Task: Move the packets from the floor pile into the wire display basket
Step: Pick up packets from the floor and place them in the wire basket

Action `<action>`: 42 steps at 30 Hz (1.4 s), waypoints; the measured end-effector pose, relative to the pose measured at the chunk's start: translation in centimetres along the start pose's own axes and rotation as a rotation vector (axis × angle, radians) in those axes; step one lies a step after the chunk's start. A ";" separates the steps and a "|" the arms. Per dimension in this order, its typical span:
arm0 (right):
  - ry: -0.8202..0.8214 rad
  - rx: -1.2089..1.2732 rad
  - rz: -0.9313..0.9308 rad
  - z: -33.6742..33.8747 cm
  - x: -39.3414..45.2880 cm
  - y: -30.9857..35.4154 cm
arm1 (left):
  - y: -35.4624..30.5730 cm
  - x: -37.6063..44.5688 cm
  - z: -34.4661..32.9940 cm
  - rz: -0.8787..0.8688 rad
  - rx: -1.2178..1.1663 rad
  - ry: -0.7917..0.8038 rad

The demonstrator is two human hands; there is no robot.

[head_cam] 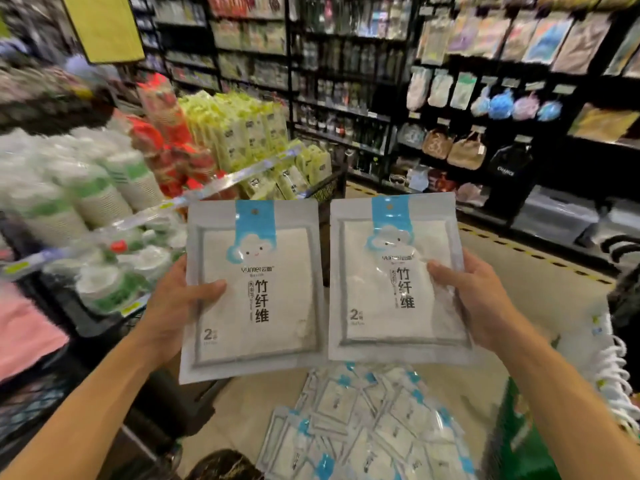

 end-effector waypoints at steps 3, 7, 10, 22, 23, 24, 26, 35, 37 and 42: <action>0.098 -0.018 0.019 -3.7 -0.5 1.4 | -2.7 -4.1 3.0 -0.084 -0.005 -0.091; 0.265 -0.041 0.045 -8.5 -1.8 2.2 | -4.7 -11.7 6.4 -0.178 -0.074 -0.244; 0.382 -0.060 0.082 -12.0 -3.6 2.2 | -4.9 -18.3 8.4 -0.214 -0.108 -0.365; 0.837 -0.103 0.090 -26.4 -15.8 -1.2 | -2.7 -43.2 14.8 -0.270 -0.145 -0.757; 0.860 -0.114 0.094 -27.6 -17.1 -1.3 | -2.6 -44.9 15.9 -0.277 -0.144 -0.793; 0.881 -0.126 0.097 -28.8 -18.3 -1.6 | -2.4 -46.5 16.9 -0.277 -0.139 -0.826; 0.924 -0.152 0.101 -31.3 -20.8 -2.0 | -2.2 -49.4 19.3 -0.286 -0.148 -0.875; 0.991 -0.203 0.102 -44.3 -29.7 -5.9 | -1.0 -58.9 31.1 -0.215 -0.162 -1.019; 0.997 -0.218 0.079 -46.5 -30.9 -7.5 | -0.4 -60.1 33.4 -0.187 -0.171 -1.047; 0.999 -0.336 0.076 -49.9 -32.0 -11.2 | 2.4 -61.4 37.9 -0.080 -0.179 -1.074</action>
Point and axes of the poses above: each hand's wrist, its own x-axis towards the middle knuckle, its own z-axis out of the back of the hand, y = z × x, the point moved 7 cm from there along x, towards the middle knuckle, and after that the axes turned 7 degrees about -x, right-handed, at the moved point
